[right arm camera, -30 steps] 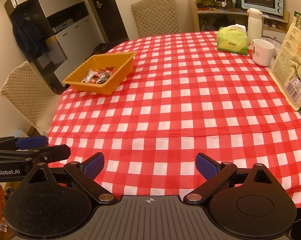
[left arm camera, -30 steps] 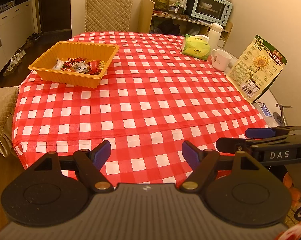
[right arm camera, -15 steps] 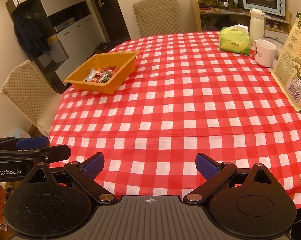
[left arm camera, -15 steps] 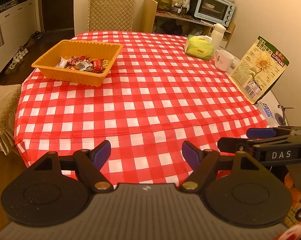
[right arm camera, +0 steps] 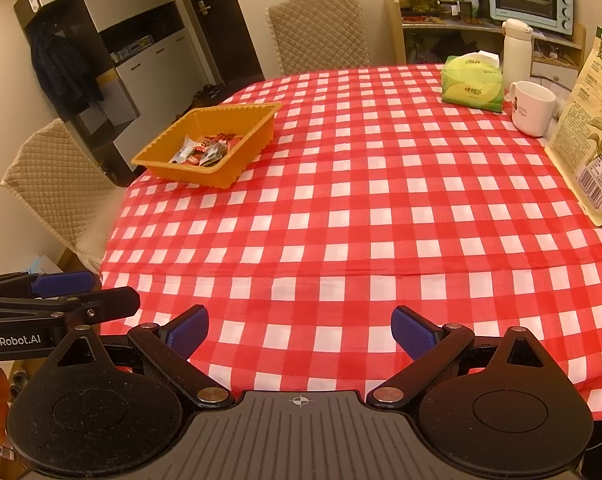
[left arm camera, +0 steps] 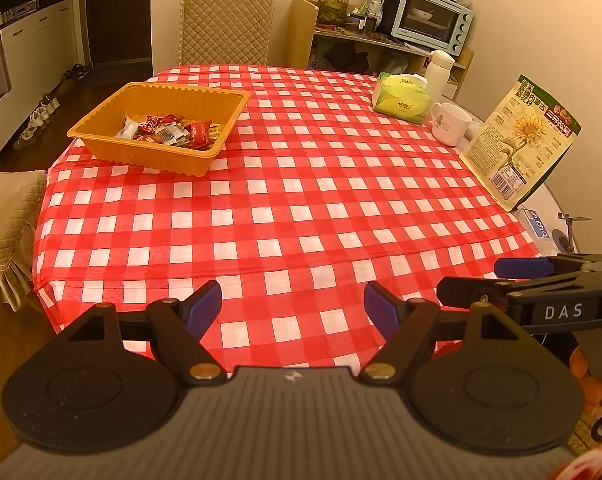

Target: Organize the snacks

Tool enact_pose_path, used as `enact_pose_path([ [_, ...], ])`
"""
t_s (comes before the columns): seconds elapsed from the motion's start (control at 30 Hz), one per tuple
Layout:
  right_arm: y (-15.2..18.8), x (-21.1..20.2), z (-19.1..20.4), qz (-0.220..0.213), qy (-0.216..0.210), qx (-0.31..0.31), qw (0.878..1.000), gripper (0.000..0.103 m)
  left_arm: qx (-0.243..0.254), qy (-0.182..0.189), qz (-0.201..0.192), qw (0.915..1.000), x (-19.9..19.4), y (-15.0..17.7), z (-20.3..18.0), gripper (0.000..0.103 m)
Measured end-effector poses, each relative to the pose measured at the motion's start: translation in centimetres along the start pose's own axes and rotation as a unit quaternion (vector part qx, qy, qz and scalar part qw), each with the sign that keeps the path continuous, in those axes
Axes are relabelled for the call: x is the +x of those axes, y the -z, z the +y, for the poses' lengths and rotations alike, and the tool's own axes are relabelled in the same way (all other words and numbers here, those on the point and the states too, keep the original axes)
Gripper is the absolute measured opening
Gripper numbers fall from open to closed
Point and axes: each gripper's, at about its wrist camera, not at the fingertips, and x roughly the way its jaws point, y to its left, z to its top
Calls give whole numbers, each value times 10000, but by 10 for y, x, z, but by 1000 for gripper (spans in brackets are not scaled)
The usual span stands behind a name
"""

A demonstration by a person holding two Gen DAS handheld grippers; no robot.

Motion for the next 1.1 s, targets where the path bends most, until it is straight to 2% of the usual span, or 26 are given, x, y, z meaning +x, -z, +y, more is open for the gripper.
enact_pose_path([
  [1.03, -5, 4, 5, 8, -52, -32, 10000, 97, -35, -94, -55, 9999, -2, -4, 3, 77],
  [1.1, -5, 6, 6, 14, -59, -28, 10000, 97, -37, -92, -38, 9999, -2, -4, 3, 80],
])
